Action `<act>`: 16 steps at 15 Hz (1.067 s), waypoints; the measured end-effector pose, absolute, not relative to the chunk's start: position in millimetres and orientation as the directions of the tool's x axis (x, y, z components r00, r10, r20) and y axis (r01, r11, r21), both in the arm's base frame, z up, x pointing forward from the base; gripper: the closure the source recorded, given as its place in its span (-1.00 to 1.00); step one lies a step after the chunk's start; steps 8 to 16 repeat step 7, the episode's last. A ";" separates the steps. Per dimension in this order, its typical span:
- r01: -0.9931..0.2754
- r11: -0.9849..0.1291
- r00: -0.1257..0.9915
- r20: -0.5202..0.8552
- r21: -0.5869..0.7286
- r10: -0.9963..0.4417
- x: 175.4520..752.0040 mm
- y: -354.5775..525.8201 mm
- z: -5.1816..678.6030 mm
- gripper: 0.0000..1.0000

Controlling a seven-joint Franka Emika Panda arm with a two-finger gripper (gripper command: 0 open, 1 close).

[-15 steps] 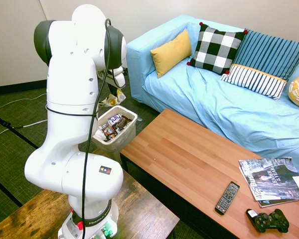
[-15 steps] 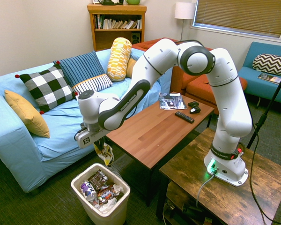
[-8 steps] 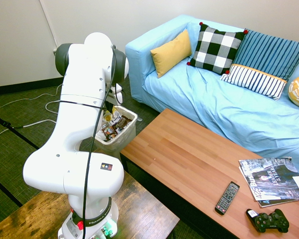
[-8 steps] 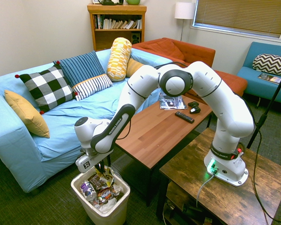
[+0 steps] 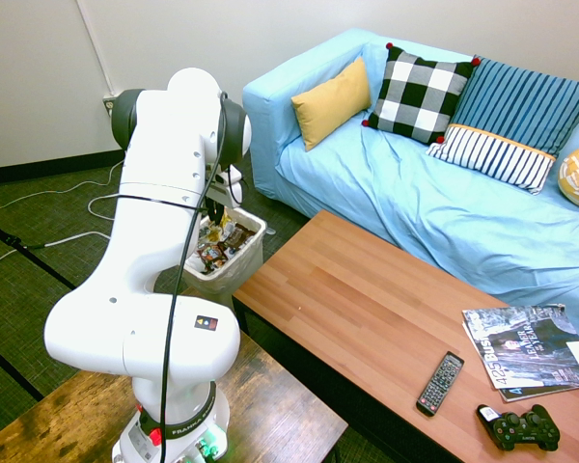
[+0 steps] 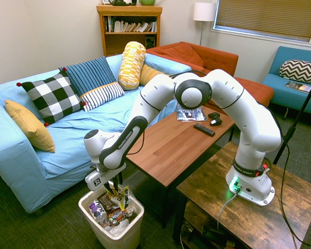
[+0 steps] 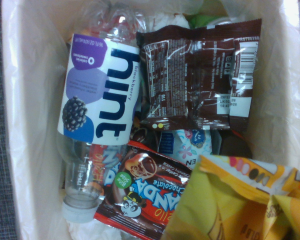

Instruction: Throw the chip bag in the trash bin

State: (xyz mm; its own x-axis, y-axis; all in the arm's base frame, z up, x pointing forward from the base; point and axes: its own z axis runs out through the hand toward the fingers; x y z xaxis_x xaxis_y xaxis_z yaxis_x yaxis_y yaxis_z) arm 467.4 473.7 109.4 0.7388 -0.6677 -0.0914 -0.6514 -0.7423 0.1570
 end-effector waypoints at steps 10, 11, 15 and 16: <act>-0.656 -0.741 0.740 -0.069 0.146 -0.669 473.3 473.0 115.7 -1.00; -0.656 -0.741 0.740 -0.069 0.146 -0.669 473.3 473.0 115.7 -1.00; -0.656 -0.741 0.740 -0.069 0.146 -0.669 473.3 473.0 115.7 -1.00; -0.656 -0.741 0.740 -0.069 0.146 -0.669 473.3 473.0 115.7 -1.00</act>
